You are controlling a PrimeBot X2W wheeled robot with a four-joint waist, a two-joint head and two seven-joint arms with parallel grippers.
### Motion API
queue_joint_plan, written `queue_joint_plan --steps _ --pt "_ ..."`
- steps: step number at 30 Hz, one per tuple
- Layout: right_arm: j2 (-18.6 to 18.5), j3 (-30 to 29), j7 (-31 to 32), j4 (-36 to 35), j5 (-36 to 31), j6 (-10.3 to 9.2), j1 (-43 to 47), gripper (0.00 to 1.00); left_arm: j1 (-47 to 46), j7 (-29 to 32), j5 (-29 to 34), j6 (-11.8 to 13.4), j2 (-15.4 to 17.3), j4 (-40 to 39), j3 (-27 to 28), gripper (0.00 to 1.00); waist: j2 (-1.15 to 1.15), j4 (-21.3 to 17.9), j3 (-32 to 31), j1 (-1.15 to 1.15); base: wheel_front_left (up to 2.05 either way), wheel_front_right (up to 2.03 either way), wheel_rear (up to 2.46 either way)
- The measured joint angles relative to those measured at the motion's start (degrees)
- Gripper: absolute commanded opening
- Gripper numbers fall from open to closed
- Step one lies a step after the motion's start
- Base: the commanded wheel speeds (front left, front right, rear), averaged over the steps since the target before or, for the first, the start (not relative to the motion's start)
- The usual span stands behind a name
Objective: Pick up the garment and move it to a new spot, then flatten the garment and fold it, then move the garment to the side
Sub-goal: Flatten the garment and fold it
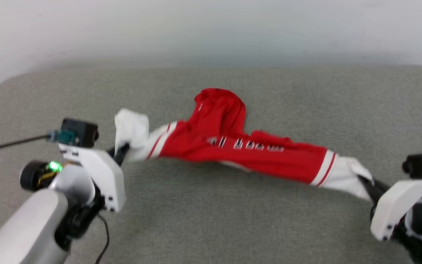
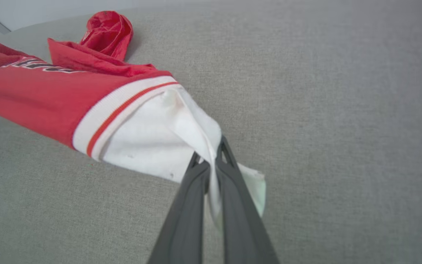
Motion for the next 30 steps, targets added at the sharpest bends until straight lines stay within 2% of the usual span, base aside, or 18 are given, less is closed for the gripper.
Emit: queue_joint_plan --steps 7,13,19,25,30 --pt "-2.42 -0.62 0.59 4.36 -0.1 0.01 -10.6 0.0 -10.18 -1.55 0.33 -0.04 -4.27 2.58 1.58 0.0 0.0 0.29 -2.0 0.0 0.0 0.0 0.0" --pt "-4.11 1.88 2.55 10.2 0.15 -0.01 -23.05 0.0 -22.31 -1.2 0.59 -1.86 -8.95 12.38 1.35 0.0 0.0 -0.45 -1.01 0.0 0.0 0.0 0.0" --pt "-6.69 5.61 2.21 17.5 1.02 -0.01 -35.96 0.0 -34.63 -2.59 2.94 -3.19 -11.82 23.49 1.21 0.0 0.0 -1.43 1.73 0.0 0.0 0.0 0.0" --pt "-9.05 9.03 -1.42 23.02 0.63 0.01 -49.07 0.0 -46.73 -7.31 5.13 -4.13 -13.06 30.81 2.67 0.0 0.0 -2.06 6.74 0.01 0.0 0.0 0.0" --pt "-9.54 10.11 -7.66 27.3 -1.72 0.02 -60.41 0.0 -55.9 -12.98 6.78 -4.25 -13.07 34.82 4.45 0.0 0.0 -2.77 11.76 0.01 0.0 0.0 0.0"
